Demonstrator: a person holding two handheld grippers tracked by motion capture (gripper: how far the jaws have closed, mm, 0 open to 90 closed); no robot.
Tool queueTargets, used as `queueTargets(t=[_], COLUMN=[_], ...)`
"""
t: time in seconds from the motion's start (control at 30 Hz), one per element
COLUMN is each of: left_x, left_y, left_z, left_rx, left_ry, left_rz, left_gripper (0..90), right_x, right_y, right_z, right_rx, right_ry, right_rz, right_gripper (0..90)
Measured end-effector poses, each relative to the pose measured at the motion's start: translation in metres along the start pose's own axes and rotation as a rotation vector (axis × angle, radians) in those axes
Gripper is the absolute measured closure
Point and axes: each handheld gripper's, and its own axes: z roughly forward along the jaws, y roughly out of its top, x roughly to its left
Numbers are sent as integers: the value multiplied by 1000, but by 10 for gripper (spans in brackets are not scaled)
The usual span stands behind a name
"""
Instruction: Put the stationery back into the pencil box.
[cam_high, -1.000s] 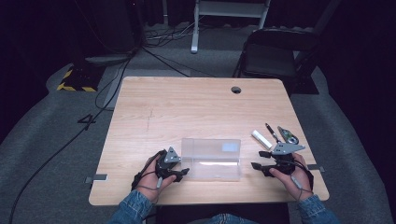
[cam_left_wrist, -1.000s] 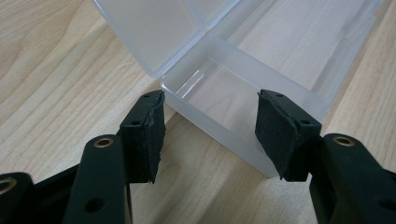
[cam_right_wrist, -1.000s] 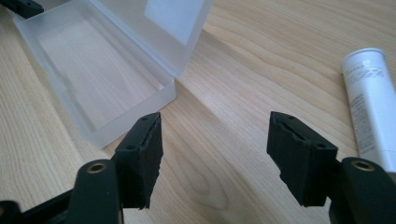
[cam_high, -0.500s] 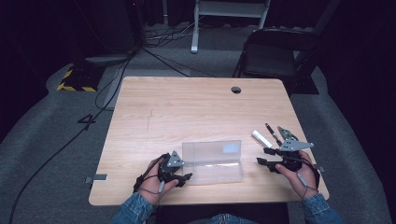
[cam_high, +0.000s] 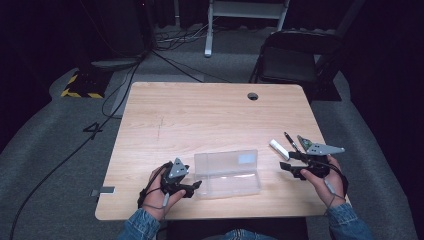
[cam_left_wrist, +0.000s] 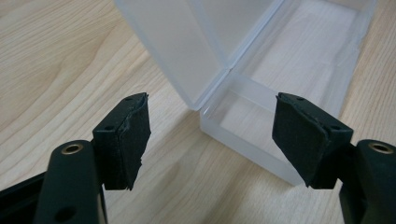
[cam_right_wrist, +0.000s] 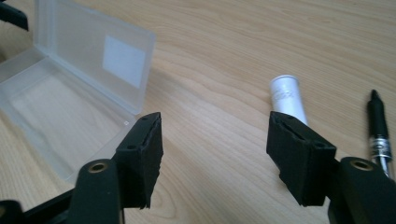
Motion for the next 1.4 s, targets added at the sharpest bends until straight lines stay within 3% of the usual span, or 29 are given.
queueTargets(t=[0.23, 0.43, 0.5, 0.7, 0.97, 1.13, 1.17, 1.4], left_x=[5, 14, 17, 27, 26, 27, 28, 28], left_y=[-9, -20, -25, -39, -50, -50, -49, -48], left_z=[-11, -17, -19, -21, -26, -25, -25, -24], left_rx=[17, 41, 50, 83, 82, 83, 87, 92], left_ry=[52, 89, 107, 161, 184, 179, 178, 178], left_rz=[-6, -41, -59, -94, -157, -165, -162, -162], left_gripper=[257, 239, 237, 237, 214, 189, 186, 173], right_x=[-14, -25, -28, -33, -54, -67, -71, -80], right_y=[9, 17, 20, 29, 37, 33, 31, 23], right_z=[-8, -9, -9, -9, -2, 6, 10, 21], right_rx=[-3, 19, 9, 9, 22, 48, 89, 196], right_ry=[-73, -85, -93, -93, -146, -173, -186, -218], right_rz=[12, 28, 56, 22, 39, 55, 81, 101], right_gripper=[281, 189, 234, 387, 550, 587, 609, 688])
